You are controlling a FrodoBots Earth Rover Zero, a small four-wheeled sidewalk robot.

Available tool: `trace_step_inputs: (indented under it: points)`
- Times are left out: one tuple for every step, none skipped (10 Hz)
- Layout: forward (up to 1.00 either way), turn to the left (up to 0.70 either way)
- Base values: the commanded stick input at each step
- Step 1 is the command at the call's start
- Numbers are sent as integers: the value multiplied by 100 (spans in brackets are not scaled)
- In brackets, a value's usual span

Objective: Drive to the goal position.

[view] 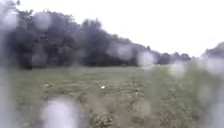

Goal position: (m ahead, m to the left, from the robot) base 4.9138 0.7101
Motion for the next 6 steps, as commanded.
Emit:
trace_step_inputs:
  points:
    - [85,0]
    - [85,0]
    - [85,0]
    - [85,0]
    - [85,0]
    - [85,0]
